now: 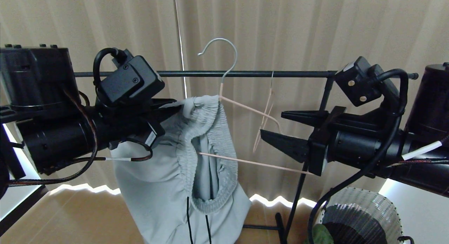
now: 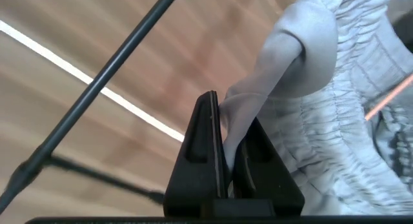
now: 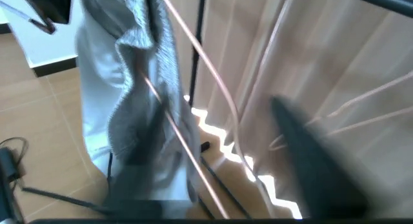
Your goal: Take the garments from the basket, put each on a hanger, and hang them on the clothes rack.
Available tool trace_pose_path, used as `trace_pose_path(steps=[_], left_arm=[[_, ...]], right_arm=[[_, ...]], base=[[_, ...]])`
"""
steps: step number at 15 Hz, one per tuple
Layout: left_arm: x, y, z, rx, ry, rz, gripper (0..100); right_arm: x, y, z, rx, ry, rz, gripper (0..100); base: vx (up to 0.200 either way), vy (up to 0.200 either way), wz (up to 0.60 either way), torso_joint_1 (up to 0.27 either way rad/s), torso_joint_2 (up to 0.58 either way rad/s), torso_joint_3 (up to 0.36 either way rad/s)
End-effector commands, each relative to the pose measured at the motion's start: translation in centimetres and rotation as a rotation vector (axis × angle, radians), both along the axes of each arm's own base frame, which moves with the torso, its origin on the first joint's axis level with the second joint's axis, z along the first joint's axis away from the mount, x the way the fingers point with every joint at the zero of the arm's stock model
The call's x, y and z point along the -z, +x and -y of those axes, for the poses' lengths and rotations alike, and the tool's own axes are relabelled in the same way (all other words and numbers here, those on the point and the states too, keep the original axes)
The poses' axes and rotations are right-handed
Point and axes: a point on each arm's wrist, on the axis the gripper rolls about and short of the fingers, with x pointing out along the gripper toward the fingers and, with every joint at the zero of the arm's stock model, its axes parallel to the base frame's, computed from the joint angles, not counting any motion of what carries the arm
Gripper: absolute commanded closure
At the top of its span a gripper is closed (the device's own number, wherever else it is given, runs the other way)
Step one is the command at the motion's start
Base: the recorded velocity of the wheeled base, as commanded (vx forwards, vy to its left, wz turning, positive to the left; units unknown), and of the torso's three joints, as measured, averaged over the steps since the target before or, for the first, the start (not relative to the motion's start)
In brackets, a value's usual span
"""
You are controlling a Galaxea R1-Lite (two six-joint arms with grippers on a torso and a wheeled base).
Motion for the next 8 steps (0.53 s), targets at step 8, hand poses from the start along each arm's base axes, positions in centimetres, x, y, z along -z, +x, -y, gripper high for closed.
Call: trace_pose_path(steps=[8], left_arm=[[0.4,0.4,-0.9,-0.289,0.037,0.005,100]], right_arm=[[2.0,-0.4,1.8,0.065,-0.036,-0.035,0]], base=[[0.0,0.0,0.0,0.0,0.0,0.0]])
